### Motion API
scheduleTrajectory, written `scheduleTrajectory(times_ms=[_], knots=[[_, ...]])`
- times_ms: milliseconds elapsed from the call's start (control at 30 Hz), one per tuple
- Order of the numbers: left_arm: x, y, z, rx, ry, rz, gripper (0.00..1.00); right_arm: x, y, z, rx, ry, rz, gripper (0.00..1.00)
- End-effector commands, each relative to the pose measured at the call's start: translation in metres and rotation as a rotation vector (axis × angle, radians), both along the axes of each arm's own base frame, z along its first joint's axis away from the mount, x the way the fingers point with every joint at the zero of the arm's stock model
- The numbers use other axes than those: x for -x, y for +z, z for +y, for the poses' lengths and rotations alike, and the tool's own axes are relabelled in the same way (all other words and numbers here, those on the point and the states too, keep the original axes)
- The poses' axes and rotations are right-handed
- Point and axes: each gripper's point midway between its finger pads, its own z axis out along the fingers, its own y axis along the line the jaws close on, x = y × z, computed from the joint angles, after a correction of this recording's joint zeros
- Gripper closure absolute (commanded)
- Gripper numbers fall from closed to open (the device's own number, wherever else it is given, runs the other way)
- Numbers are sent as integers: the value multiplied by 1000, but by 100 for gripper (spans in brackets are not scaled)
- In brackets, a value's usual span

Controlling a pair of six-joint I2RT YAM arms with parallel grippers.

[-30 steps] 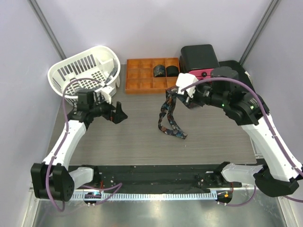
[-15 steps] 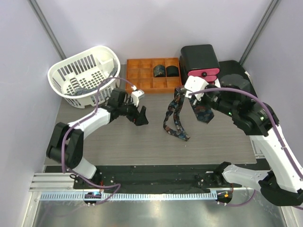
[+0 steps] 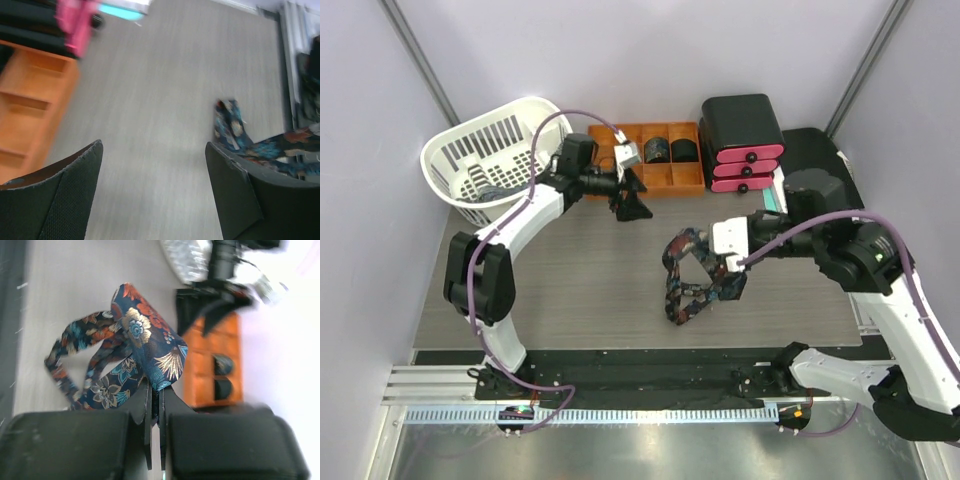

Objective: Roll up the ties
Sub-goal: Flatten out the tie at the center of the board.

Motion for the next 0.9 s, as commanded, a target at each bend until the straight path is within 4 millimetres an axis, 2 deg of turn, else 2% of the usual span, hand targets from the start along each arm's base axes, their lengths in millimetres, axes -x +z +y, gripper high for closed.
scheduleTrajectory(times_ms=[0,33,67,100,167,233,267,333,367,433,467,500,533,567,600,667,800,867], knots=[[106,-35,-15,-96,-381,0,16,61,-60,-7,175,329,94,99],[120,-49,-10,-168,-407,-10,16,72,-78,-20,248,368,87,99],[125,-55,-12,-182,-439,-72,16,79,-107,-32,317,378,123,99],[135,-69,-11,-196,-450,-55,18,85,-114,-51,369,348,57,99],[124,-79,-13,-218,-421,-112,19,96,-139,-70,442,364,36,99],[109,-85,-20,-252,-384,-159,20,105,-139,-85,435,334,-49,99],[92,-86,-28,-276,-354,-197,20,108,-143,-88,438,336,-64,99],[91,-86,-51,-274,-378,-207,18,111,-145,-91,433,336,-94,99],[93,-87,-73,-269,-411,-209,18,112,-148,-92,441,341,-92,99],[96,-90,-94,-270,-440,-203,16,111,-150,-91,445,348,-92,99],[101,-79,-116,-252,-473,-228,16,110,-149,-90,446,349,-84,99],[107,-95,-125,-267,-499,-176,16,110,-149,-90,443,344,-74,99],[111,-100,-134,-275,-512,-161,16,110,-148,-89,441,342,-68,99],[118,-90,-154,-262,-533,-181,16,109,-147,-90,442,337,-70,99],[121,-110,-159,-310,-527,-136,17,109,-146,-90,443,337,-72,99],[131,-113,-174,-334,-531,-112,18,108,-146,-91,449,330,-77,99],[135,-142,-170,-415,-487,-43,21,108,-144,-93,446,313,-81,99],[125,-153,-168,-452,-408,-26,22,109,-147,-94,446,314,-76,99]])
